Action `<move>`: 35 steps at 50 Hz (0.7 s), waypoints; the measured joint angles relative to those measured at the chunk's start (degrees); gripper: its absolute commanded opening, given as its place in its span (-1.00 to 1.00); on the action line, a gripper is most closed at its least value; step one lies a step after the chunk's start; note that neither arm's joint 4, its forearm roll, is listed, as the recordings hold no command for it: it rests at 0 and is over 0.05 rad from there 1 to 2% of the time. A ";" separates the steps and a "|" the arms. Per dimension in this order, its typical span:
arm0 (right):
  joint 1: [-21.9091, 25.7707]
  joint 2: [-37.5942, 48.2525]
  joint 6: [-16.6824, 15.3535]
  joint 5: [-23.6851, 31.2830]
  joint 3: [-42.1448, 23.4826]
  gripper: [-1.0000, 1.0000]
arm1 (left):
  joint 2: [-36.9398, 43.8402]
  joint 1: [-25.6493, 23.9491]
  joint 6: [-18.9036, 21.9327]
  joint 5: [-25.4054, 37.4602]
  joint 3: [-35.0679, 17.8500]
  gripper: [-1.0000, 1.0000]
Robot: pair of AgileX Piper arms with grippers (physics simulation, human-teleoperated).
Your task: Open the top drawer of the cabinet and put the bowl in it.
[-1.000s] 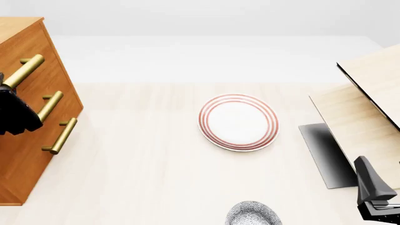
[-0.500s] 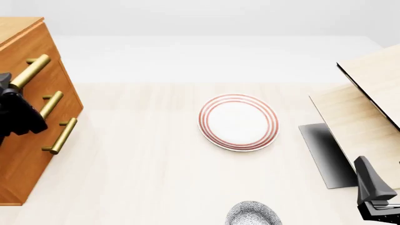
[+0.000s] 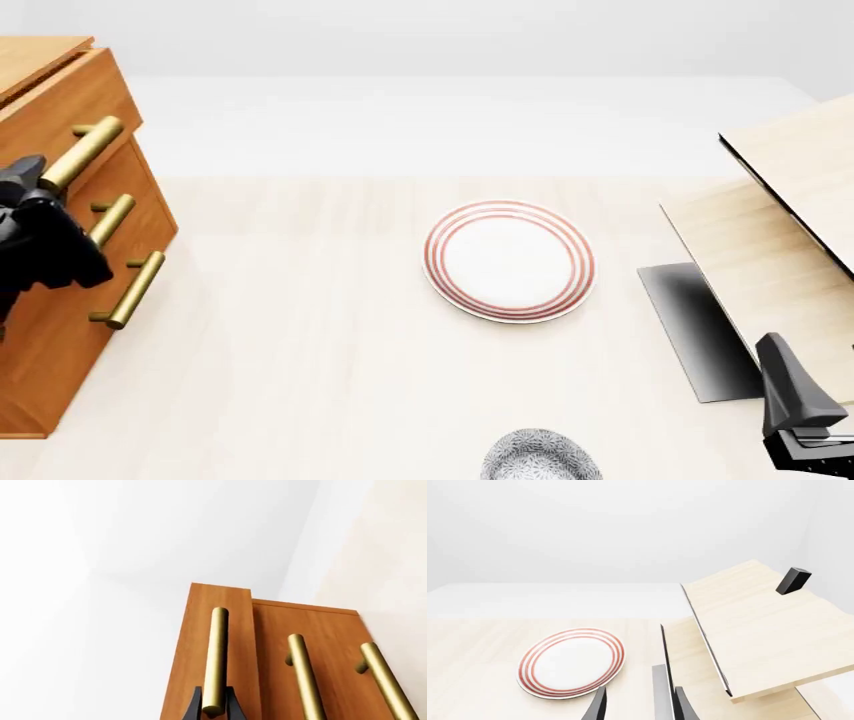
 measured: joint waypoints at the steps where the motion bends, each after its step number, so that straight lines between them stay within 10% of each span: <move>1: 0.00 0.00 0.00 0.00 0.00 1.00 | -0.09 -0.13 0.06 0.16 -0.02 -1.00; 35: 0.00 0.00 0.00 0.00 0.00 1.00 | -2.41 -7.58 1.46 2.14 0.82 -1.00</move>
